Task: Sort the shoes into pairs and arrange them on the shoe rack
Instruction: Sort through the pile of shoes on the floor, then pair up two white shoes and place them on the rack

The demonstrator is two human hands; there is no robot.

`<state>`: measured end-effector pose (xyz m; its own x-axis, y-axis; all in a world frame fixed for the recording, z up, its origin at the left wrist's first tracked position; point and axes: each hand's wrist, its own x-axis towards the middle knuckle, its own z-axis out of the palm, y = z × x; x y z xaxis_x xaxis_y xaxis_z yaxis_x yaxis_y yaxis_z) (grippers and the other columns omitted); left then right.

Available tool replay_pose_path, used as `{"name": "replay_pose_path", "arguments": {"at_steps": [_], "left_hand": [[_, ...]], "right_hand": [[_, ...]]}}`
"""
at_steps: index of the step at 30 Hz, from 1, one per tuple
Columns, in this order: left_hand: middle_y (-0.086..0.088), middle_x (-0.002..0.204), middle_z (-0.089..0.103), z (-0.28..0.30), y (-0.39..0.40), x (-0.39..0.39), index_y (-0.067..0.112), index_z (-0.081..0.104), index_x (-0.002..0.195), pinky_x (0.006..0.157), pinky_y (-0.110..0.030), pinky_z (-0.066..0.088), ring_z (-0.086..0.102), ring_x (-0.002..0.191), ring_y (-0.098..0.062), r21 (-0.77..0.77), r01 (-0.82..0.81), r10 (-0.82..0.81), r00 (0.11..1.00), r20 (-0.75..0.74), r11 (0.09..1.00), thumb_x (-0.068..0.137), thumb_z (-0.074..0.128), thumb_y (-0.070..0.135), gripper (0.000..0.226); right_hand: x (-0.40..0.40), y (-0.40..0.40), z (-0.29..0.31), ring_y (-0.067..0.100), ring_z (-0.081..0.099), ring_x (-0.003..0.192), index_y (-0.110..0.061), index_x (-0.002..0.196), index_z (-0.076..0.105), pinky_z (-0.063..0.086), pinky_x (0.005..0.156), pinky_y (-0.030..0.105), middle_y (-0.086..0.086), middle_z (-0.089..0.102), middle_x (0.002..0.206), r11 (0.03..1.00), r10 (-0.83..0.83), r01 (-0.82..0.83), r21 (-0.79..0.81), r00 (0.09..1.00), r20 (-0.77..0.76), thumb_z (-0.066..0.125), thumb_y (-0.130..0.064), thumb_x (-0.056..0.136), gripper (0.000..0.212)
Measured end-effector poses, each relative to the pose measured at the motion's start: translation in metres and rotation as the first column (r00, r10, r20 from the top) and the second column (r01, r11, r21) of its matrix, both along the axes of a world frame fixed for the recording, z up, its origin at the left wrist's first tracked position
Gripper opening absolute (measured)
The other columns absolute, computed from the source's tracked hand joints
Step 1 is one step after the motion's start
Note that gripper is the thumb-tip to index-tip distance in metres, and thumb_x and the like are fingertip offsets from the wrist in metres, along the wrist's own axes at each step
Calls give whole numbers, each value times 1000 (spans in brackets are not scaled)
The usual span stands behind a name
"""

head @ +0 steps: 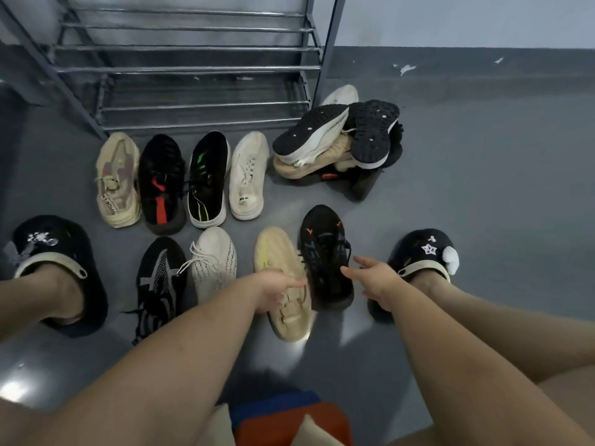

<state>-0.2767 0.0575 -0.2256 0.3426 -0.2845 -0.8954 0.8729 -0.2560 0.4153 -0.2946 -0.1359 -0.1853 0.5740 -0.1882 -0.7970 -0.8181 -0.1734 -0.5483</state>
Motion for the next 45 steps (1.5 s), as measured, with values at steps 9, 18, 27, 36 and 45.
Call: {"name": "replay_pose_path", "arguments": {"at_steps": [9,18,27,36,45], "left_hand": [[-12,147,39,15,4,35,12,26,147,101,-29,41,49,126,-26,457,334,-513,781,355,825,90,61,25,68],[-12,158,12,55,7,101,13,17,150,118,-34,16,15,146,-28,823,345,-887,272,373,452,94,49,40,70],[-12,159,9,82,24,165,15,17,150,116,-35,14,12,146,-28,894,243,-923,189,336,376,94,46,44,69],[-9,160,1,40,35,208,16,10,151,117,-39,13,6,147,-28,834,330,-873,371,316,442,95,42,48,73],[-10,150,34,19,12,266,11,24,147,99,-26,33,40,134,-26,556,192,-523,667,530,808,96,47,38,63]], "right_hand": [[22,21,-11,30,45,129,-14,148,27,39,108,40,11,42,145,857,398,-379,-349,917,-16,68,-34,84,78],[85,29,31,31,32,133,-16,145,29,38,103,43,10,33,146,325,794,-620,-714,589,-150,53,-39,92,63],[173,45,52,32,34,131,-13,142,32,40,102,44,12,35,142,221,838,-568,-793,526,-143,54,-36,90,60],[200,57,-8,31,30,135,-13,149,16,36,101,42,13,28,149,238,817,-650,-722,535,-213,47,-41,94,70],[255,64,-30,34,30,136,-17,152,6,32,106,44,15,24,152,520,664,-503,-690,746,-44,44,-49,94,76]]}}
